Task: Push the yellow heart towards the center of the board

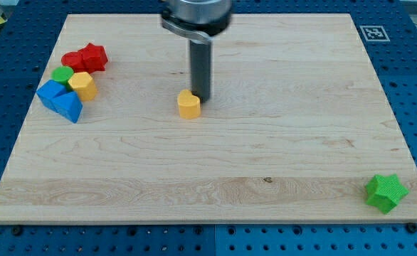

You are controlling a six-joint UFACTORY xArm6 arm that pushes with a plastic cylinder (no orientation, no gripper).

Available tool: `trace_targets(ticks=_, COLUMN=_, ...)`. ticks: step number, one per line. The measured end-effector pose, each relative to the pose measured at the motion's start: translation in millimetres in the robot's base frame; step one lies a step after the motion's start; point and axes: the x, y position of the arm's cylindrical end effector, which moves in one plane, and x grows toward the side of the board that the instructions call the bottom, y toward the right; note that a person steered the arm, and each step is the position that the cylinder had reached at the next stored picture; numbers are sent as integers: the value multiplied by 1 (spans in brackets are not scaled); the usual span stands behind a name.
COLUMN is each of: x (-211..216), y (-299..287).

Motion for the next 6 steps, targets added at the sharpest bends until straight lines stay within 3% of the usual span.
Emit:
trace_targets(ticks=1, x=-36, y=-38)
trace_targets(ticks=3, x=-14, y=-82)
trace_targets(ticks=6, x=52, y=13)
